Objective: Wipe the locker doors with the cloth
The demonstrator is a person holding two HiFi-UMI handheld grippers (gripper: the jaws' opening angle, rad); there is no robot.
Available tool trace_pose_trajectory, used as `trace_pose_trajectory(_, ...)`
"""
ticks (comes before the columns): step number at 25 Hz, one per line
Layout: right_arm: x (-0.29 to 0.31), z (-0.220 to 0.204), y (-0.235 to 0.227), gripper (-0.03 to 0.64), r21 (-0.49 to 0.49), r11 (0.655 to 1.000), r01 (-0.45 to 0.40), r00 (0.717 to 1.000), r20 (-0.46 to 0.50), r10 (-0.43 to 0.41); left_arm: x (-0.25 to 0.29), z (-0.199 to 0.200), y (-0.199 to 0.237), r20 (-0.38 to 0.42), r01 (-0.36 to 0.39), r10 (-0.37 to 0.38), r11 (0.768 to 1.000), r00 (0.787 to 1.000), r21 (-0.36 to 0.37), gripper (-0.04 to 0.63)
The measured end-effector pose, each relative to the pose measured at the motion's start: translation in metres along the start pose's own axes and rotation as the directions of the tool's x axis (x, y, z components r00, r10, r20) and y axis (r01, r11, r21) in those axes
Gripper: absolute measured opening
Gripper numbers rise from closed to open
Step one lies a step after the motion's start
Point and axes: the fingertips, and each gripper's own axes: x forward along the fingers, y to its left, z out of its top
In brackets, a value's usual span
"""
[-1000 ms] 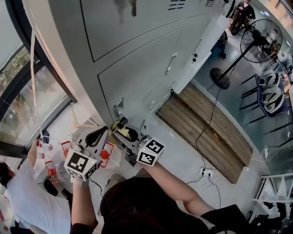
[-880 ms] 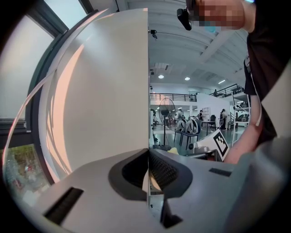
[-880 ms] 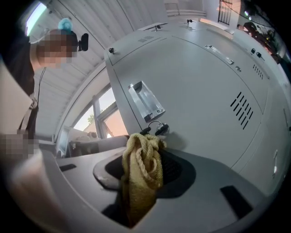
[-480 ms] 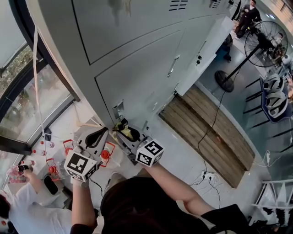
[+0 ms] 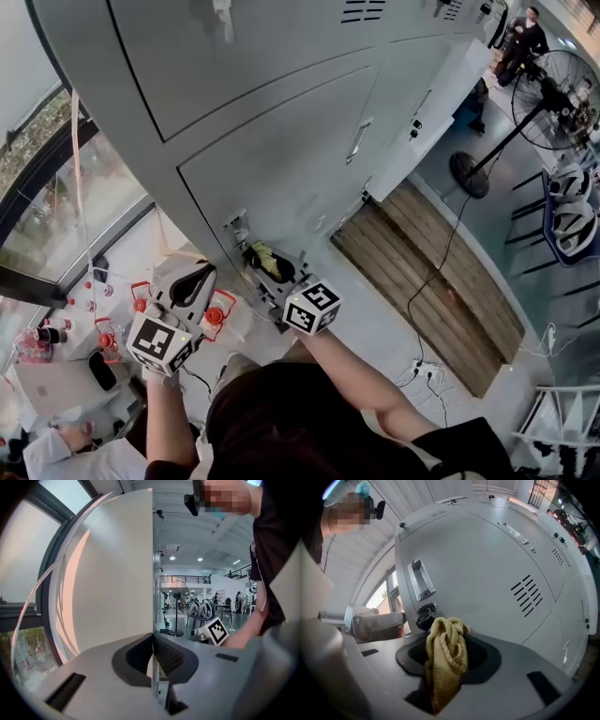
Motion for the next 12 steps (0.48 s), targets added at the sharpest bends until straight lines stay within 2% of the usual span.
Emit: trace_pose_trajectory(12,-0.014,0.03,-0.06,0.153,0.027,0.998,0.054,0.998,0.01,-0.055,0.001,-0.001,0.001,0.0,-0.108,0.108,0.994,0.994,-0.017,0.011)
